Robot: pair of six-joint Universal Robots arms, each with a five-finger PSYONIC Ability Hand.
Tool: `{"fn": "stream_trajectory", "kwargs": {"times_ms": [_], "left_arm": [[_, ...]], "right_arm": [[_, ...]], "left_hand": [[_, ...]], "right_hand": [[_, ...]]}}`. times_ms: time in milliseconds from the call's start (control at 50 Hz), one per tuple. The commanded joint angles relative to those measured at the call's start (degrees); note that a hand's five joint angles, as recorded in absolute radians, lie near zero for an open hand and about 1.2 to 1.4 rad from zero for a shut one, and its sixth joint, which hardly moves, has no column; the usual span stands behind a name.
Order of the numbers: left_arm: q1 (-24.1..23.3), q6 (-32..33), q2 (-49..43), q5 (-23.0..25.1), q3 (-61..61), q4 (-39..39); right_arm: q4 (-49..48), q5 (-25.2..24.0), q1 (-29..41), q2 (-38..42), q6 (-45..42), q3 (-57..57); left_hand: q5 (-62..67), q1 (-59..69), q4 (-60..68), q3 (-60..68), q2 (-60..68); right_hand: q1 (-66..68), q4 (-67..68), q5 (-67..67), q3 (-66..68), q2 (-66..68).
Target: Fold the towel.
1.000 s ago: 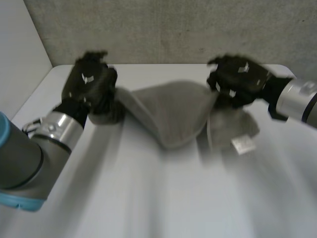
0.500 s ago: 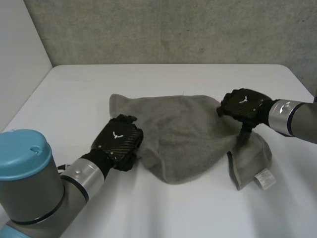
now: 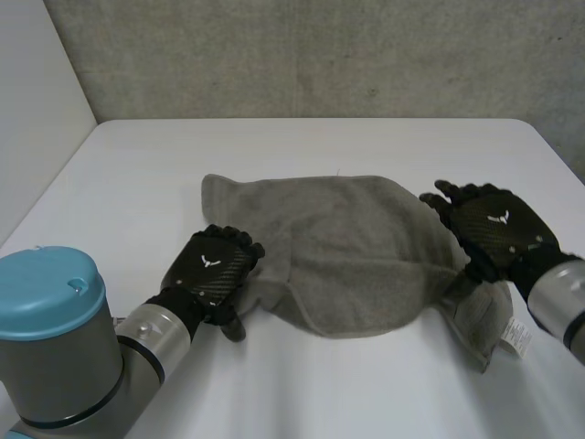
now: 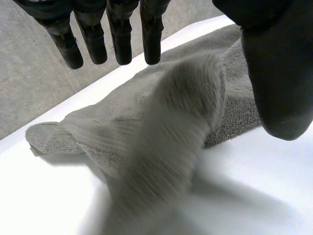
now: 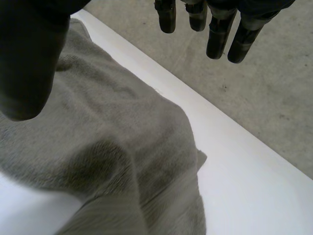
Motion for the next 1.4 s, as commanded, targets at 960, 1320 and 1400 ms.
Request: {"fn": "stream_trajectory", "kwargs": {"times_ms": [960,1320,1400], "left_arm": [[0.9,0.0,-14.8,-5.3,9.7,1.1],[5.9,0.8,10.9,-2.0,7.6,-16.5],[6.9,0.8,14.4,1.7,6.7,-22.4]], "right_arm": [[-24.8,1.5,-5.3,13.3,-0.6,10.5],[21.0,-22.2,-14.8,1.3,-9.3,-15.5],[34.1,-22.0,-15.7,4.3,-21.2,-20.0]], "left_hand": [[65.2,61.6,-2.7,-2.2,63.5],[65.2,61.6,-2.7,-2.2,63.5],[65.2,61.6,-2.7,-2.2,63.5]], "right_hand": [[74.4,1.8,66.6,0.8,75.2],[74.4,1.8,66.6,0.8,75.2],[74.4,1.8,66.6,0.8,75.2]]}}
